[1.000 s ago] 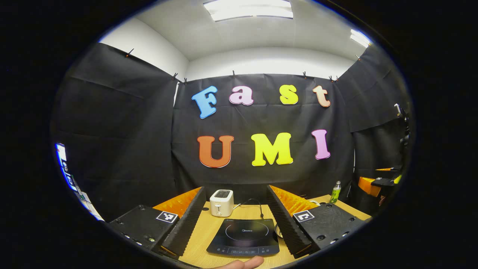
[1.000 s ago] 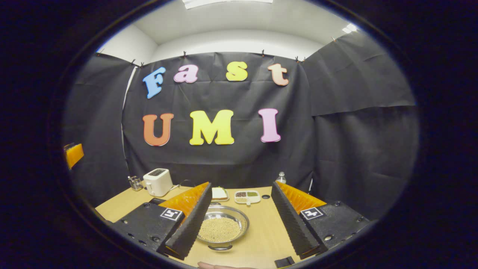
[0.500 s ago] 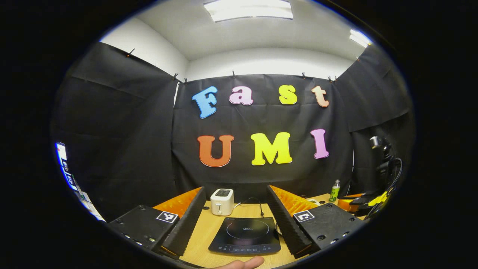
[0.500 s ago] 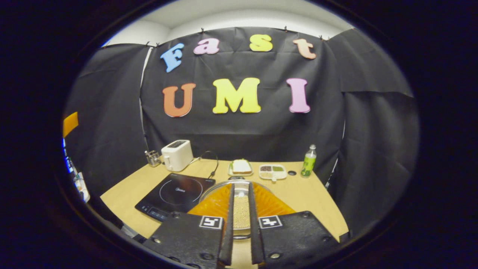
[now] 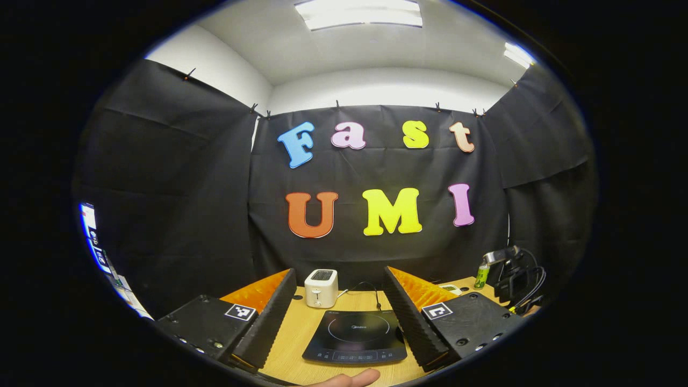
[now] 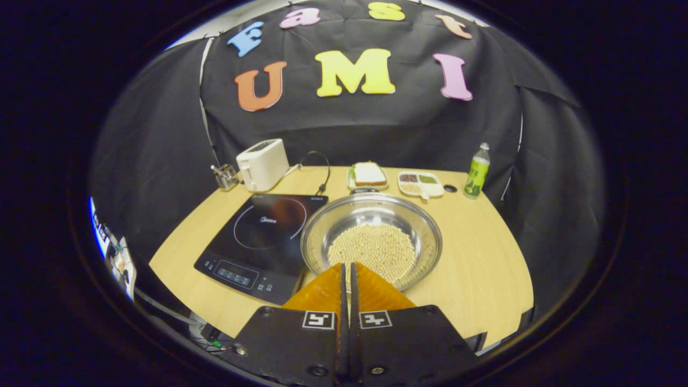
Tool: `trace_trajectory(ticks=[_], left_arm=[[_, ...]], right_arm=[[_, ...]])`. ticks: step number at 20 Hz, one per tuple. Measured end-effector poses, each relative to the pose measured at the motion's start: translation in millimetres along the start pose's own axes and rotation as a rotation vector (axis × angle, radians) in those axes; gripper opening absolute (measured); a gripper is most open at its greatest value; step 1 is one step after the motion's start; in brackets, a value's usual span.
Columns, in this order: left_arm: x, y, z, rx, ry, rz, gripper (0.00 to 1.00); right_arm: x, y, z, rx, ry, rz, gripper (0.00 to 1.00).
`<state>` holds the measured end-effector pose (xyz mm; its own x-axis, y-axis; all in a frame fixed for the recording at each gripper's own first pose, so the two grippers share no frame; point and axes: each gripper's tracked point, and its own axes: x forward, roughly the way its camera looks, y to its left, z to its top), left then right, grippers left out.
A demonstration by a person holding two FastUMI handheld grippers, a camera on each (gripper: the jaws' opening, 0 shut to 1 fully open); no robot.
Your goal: First push the handle of the pot to place it horizontally, then grasp the pot with both hands and set it on the induction cooktop.
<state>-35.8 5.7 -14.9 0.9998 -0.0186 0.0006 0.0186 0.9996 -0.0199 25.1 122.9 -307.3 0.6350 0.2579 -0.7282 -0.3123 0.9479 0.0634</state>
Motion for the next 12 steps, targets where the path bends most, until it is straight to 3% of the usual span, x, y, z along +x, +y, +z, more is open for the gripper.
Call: trace_trajectory(ticks=[2, 5, 8, 12], left_arm=[[2, 5, -4, 0.002, 0.008, 0.016, 0.96], [3, 12, -9, 0.016, 0.011, 0.043, 0.96], [5, 25, -7, 0.066, -0.009, 0.105, 0.96], [7, 18, -15, 0.068, 0.008, 0.099, 0.96]], right_arm=[[14, 8, -19, 0.033, 0.079, 0.028, 0.04], [32, 4, -46, 0.029, 0.177, -0.006, 0.04], [42, 4, -60, 0.059, 0.228, 0.000, 0.01], [53, -8, -63, 0.110, 0.246, -0.013, 0.04]])
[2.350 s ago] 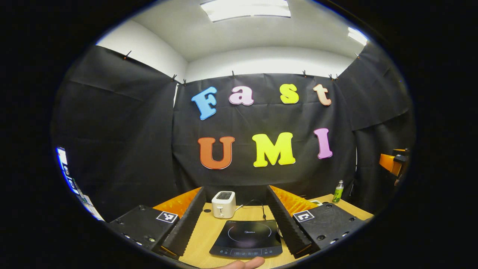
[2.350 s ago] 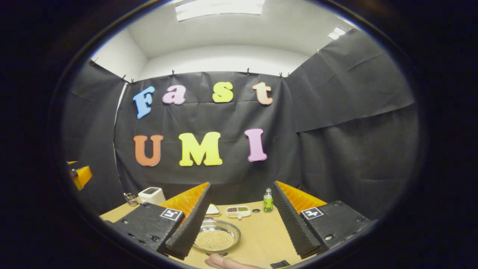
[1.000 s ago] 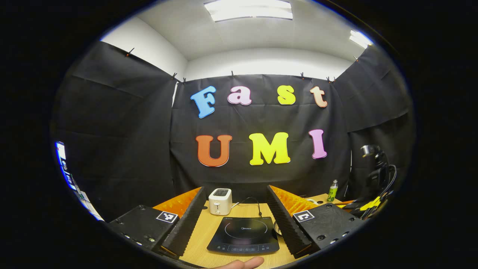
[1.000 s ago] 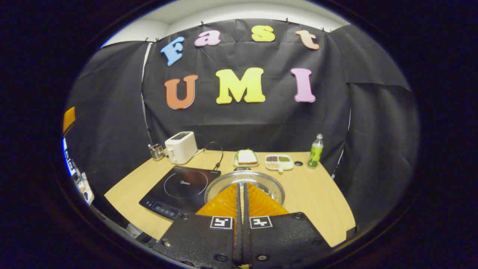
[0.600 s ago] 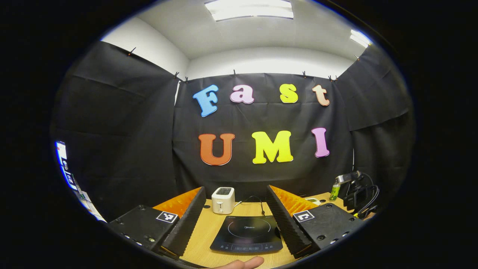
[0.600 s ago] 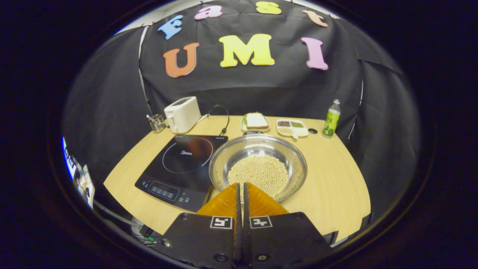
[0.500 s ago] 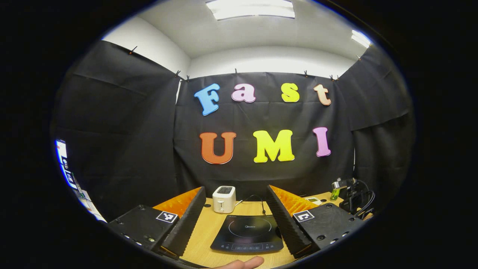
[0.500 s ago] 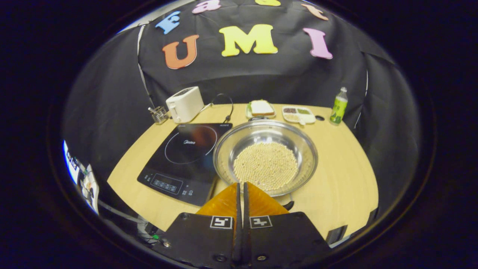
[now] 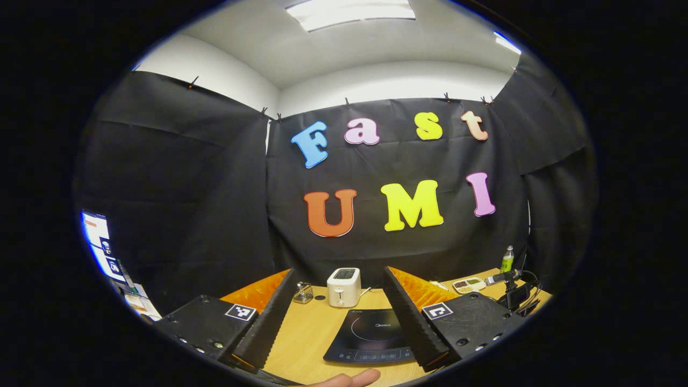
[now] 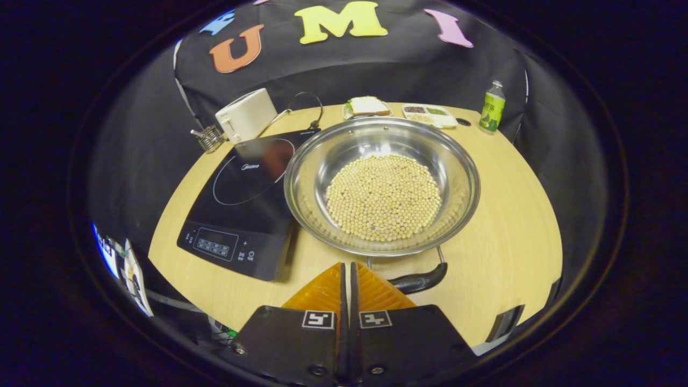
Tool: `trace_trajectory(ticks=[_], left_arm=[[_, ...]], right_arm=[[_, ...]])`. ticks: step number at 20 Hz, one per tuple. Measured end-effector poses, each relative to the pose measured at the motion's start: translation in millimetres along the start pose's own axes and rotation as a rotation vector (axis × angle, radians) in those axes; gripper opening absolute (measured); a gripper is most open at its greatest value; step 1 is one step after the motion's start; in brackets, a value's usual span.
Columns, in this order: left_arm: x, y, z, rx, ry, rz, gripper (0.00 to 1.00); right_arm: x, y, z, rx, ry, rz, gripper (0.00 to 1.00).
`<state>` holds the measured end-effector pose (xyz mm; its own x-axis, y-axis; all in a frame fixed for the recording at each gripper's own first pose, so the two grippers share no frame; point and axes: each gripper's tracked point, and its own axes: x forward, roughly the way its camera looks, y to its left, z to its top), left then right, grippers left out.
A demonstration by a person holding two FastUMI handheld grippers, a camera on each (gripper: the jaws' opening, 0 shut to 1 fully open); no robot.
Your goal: First push the handle of the pot to place it horizontally, then grasp the pot with both hands and set it on the induction cooktop.
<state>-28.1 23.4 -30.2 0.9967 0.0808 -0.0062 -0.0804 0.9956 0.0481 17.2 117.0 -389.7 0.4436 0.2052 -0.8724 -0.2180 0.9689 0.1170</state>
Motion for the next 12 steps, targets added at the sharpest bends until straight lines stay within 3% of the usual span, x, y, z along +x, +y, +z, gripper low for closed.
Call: trace_trajectory(ticks=[3, 12], left_arm=[[4, 3, -5, 0.001, 0.009, 0.015, 0.96], [-2, -4, 5, -0.027, -0.003, -0.015, 0.96]], right_arm=[[3, -4, -3, 0.039, 0.023, 0.024, 0.01], [-1, -34, 0, 0.007, 0.001, -0.015, 0.04]])
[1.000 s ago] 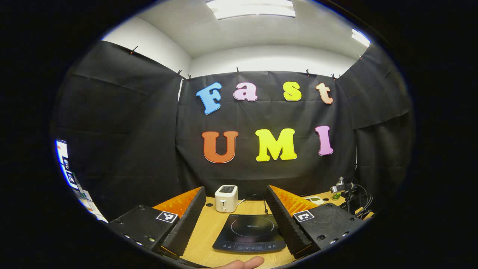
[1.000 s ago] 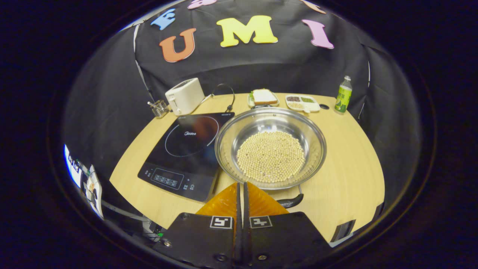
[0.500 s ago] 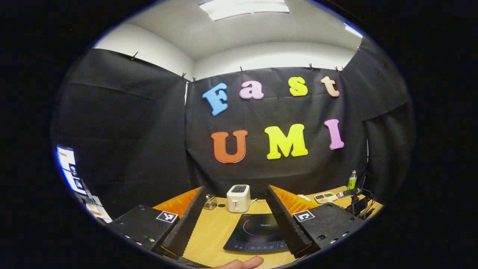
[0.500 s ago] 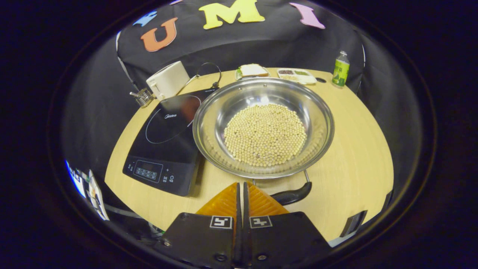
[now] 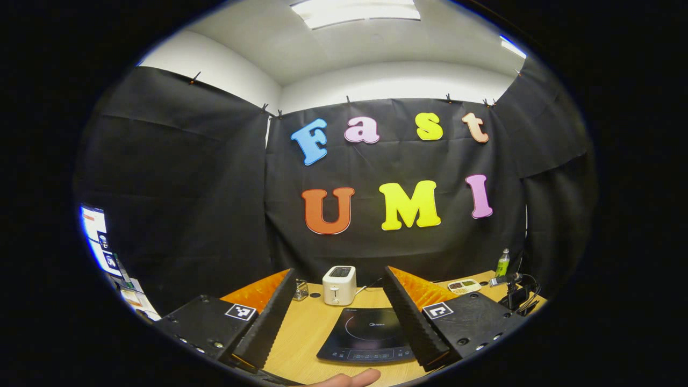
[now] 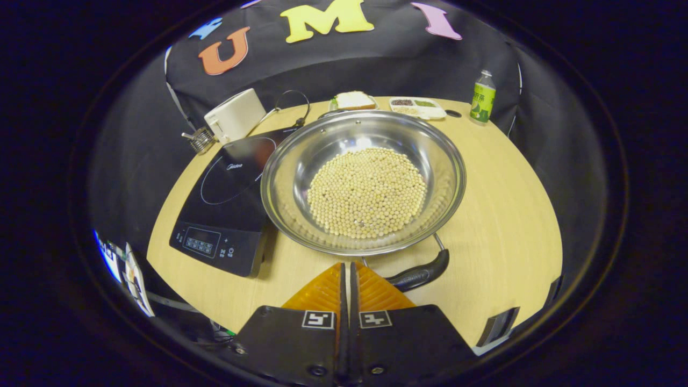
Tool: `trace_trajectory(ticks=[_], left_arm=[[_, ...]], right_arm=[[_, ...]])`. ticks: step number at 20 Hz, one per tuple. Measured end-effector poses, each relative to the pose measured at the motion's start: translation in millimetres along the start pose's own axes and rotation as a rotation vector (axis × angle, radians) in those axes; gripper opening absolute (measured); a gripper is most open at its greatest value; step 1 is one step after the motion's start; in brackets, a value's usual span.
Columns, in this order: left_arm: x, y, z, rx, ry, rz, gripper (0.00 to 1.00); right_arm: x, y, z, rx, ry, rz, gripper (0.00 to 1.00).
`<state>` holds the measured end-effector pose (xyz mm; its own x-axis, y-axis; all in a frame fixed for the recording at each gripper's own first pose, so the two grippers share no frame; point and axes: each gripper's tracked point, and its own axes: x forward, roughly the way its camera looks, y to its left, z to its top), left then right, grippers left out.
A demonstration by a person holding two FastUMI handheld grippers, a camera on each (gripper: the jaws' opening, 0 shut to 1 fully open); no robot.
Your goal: First push the handle of the pot to place it horizontally, then grasp the pot with both hands and set it on the induction cooktop.
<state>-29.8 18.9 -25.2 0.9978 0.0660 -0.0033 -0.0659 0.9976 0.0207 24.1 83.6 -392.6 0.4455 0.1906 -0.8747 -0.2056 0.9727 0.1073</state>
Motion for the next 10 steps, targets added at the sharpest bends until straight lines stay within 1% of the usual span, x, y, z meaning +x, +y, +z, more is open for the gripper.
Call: trace_trajectory(ticks=[5, 9, 10], left_arm=[[-5, -5, 3, -0.001, -0.003, -0.026, 0.96], [-6, -2, 7, -0.002, -0.009, -0.027, 0.96], [-7, -3, 5, -0.003, -0.010, -0.031, 0.96]], right_arm=[[-1, -16, 3, 0.001, 0.003, -0.013, 0.04], [-1, -31, 6, -0.019, -0.002, -0.031, 0.04], [-2, -35, 7, -0.029, -0.007, -0.040, 0.01]])
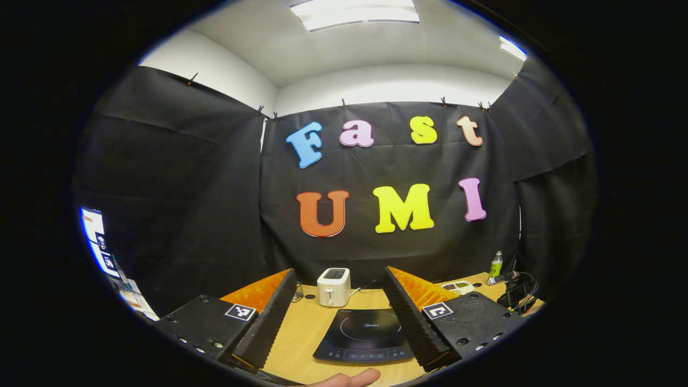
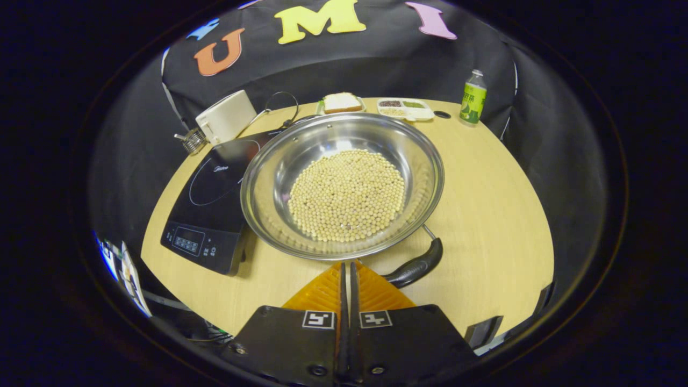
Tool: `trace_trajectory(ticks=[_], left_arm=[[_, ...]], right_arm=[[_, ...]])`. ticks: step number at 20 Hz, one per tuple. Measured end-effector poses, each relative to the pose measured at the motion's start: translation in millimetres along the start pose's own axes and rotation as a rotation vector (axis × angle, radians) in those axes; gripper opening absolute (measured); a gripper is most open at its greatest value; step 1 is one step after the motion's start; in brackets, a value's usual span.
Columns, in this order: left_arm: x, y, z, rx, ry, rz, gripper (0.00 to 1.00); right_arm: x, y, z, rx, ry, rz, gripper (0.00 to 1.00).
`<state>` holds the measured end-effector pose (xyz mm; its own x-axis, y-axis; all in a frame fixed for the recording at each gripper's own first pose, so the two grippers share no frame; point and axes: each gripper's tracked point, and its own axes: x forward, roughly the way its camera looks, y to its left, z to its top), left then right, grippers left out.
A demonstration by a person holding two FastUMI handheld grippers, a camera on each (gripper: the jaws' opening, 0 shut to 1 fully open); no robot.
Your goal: First push the handle of the pot to place it horizontally, then grasp the pot with both hands and set it on the induction cooktop.
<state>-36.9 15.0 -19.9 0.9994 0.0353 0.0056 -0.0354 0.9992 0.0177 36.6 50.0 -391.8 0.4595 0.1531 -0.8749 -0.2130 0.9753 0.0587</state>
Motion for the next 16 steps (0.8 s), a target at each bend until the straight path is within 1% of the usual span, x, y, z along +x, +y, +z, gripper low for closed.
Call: trace_trajectory(ticks=[3, 4, 5, 6, 7, 11, 12, 13, 14, 16], left_arm=[[-1, -3, -3, -0.003, 0.003, -0.010, 0.96], [0, -4, -5, -0.004, 0.005, -0.014, 0.96], [0, -6, -7, -0.005, 0.008, -0.017, 0.96], [0, -7, -8, -0.004, 0.013, -0.022, 0.96], [0, -8, -9, -0.004, 0.018, -0.024, 0.96], [0, -7, -12, -0.007, 0.023, -0.016, 0.97], [0, -7, -13, -0.006, 0.022, -0.012, 0.97], [-2, -7, -12, -0.005, 0.018, -0.009, 0.97], [-2, -9, -12, -0.004, 0.015, -0.009, 0.97], [-2, -14, -13, -0.011, 0.013, -0.026, 0.96]], right_arm=[[0, -14, 2, -0.024, -0.010, -0.032, 0.02], [-1, -17, 3, -0.031, -0.011, -0.033, 0.01], [-1, -19, 2, -0.040, -0.011, -0.027, 0.04], [-1, -21, 3, -0.051, -0.012, -0.019, 0.04], [-1, -23, 3, -0.062, -0.014, -0.013, 0.01], [1, -40, 5, -0.102, -0.020, -0.034, 0.04], [1, -43, 5, -0.110, -0.021, -0.036, 0.01], [1, -46, 5, -0.114, -0.018, -0.038, 0.02], [3, -50, 5, -0.118, -0.015, -0.040, 0.04], [3, -58, 5, -0.147, -0.018, -0.053, 0.04]])
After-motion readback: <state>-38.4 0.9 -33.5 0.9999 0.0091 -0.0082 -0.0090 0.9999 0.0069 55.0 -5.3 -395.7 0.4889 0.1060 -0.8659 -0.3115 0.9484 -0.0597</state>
